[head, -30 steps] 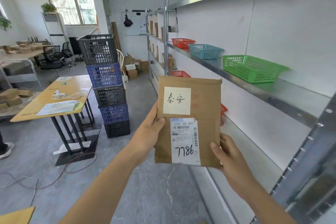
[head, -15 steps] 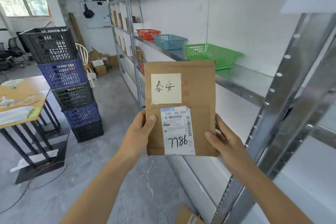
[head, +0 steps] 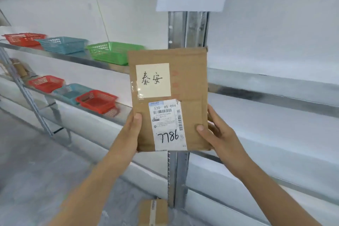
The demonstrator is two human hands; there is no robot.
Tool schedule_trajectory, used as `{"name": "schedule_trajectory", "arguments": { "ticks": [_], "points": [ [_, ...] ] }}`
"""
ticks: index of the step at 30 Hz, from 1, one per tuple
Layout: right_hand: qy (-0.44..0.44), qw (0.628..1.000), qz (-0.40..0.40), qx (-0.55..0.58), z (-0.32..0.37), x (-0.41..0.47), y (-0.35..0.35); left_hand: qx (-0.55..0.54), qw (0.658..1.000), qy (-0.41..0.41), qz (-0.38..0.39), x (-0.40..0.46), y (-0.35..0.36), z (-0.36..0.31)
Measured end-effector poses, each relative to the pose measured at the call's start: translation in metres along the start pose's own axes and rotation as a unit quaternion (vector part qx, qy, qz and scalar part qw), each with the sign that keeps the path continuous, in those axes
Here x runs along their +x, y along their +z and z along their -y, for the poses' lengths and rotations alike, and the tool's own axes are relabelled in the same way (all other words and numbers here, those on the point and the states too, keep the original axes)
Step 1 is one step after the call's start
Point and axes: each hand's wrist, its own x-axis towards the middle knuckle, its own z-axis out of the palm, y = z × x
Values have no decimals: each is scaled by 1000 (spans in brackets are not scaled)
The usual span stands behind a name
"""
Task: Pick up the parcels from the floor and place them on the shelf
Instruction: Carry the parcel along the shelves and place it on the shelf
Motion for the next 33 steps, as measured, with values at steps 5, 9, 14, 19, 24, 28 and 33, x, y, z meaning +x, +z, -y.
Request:
{"name": "schedule_trajectory", "arguments": {
  "ticks": [5,9,14,19,24,28,33],
  "points": [
    [9,993,-114,-13,20,-62,-58,-28,994,10,108,-12,72,-15],
    [17,977,-212,-6,24,-115,-105,-18,983,12,184,-24,134,-21],
    [29,950,-311,3,25,-189,-166,6,964,3,266,-54,226,-29],
    [39,918,-394,9,24,-281,-235,-2,932,2,362,-103,337,-29],
    [54,887,-458,2,28,-391,-318,-7,891,-9,454,-177,461,-19],
    [68,860,-506,-19,29,-477,-388,0,867,-25,497,-239,560,-14],
    [84,834,-543,-53,28,-568,-468,7,849,-33,527,-308,670,-8]
  ]
}}
